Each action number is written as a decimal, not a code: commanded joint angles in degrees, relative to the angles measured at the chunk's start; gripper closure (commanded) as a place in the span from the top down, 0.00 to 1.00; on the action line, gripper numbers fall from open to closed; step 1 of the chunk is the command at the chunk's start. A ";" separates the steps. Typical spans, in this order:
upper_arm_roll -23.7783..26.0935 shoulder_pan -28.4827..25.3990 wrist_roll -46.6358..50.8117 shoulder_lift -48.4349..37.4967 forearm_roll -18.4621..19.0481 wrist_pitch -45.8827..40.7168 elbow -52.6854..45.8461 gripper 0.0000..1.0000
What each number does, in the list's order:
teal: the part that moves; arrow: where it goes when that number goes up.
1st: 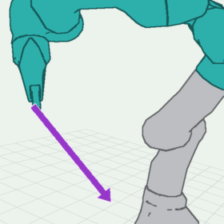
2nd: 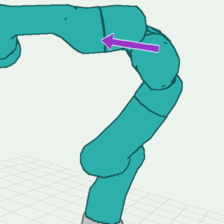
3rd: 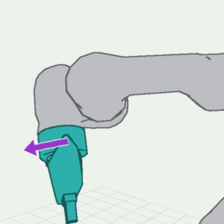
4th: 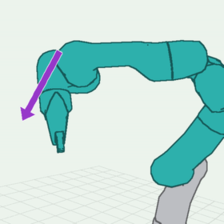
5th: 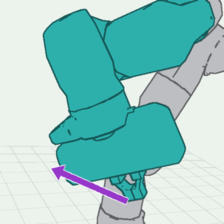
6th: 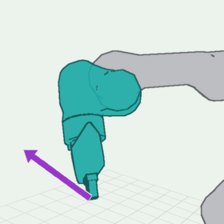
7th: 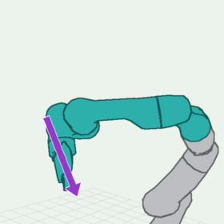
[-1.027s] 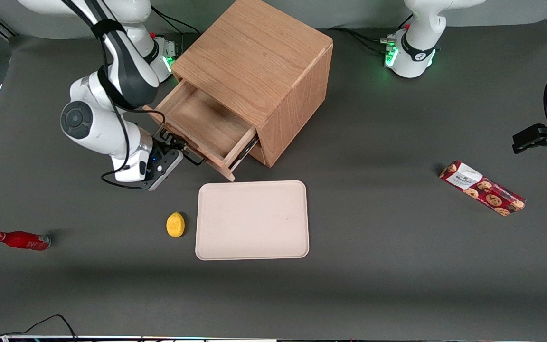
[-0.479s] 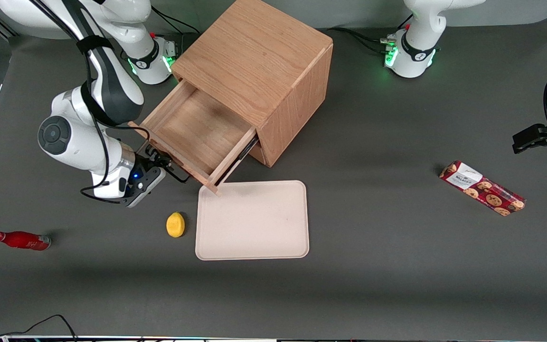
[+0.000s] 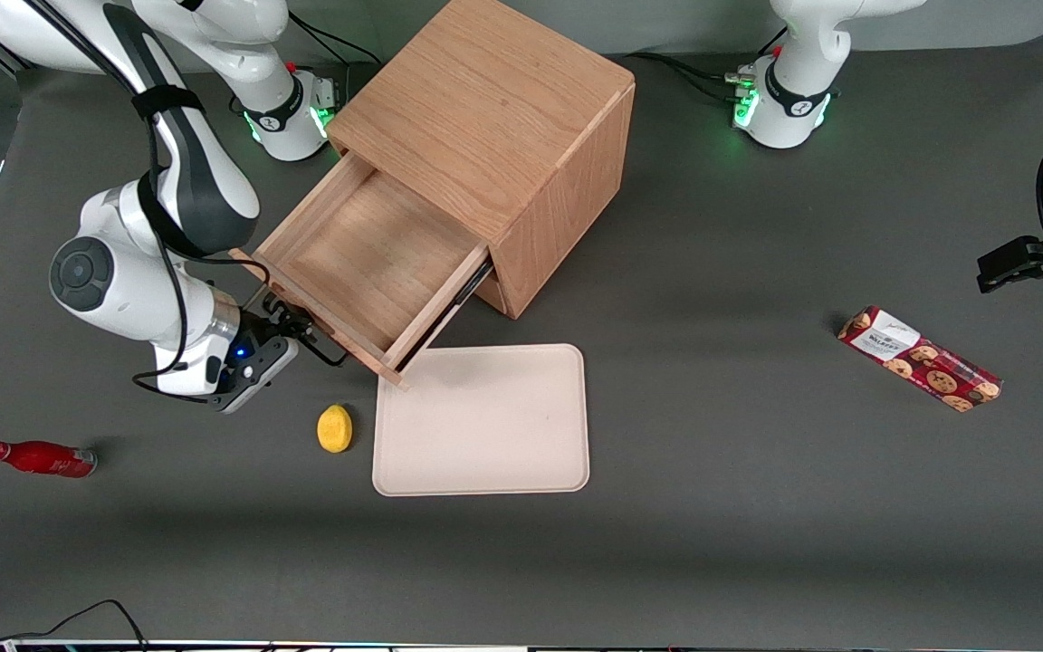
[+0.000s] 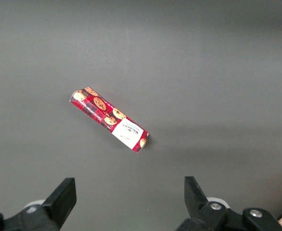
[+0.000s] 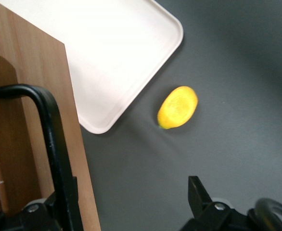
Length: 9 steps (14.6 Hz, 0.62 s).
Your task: Open upper drawer
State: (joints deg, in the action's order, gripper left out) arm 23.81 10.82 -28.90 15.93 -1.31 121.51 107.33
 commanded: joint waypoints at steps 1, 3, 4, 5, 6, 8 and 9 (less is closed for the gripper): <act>-1.48 -0.36 -0.19 3.41 3.68 1.71 -0.72 1.00; -2.18 -0.36 -0.19 4.02 4.03 1.71 -1.77 1.00; -2.53 -0.36 -0.28 4.11 4.64 1.71 -2.12 1.00; -2.62 -0.36 -0.28 4.11 4.65 1.71 -2.21 1.00; -2.62 -0.36 -0.28 4.20 4.65 1.71 -2.39 1.00; -2.62 -0.27 -0.10 4.20 4.65 1.71 -2.39 1.00; -2.62 -0.27 -0.10 4.20 4.56 1.71 -2.39 1.00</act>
State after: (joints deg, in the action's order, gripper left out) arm 22.76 10.75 -28.90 17.62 -0.53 121.48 105.18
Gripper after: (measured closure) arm 0.000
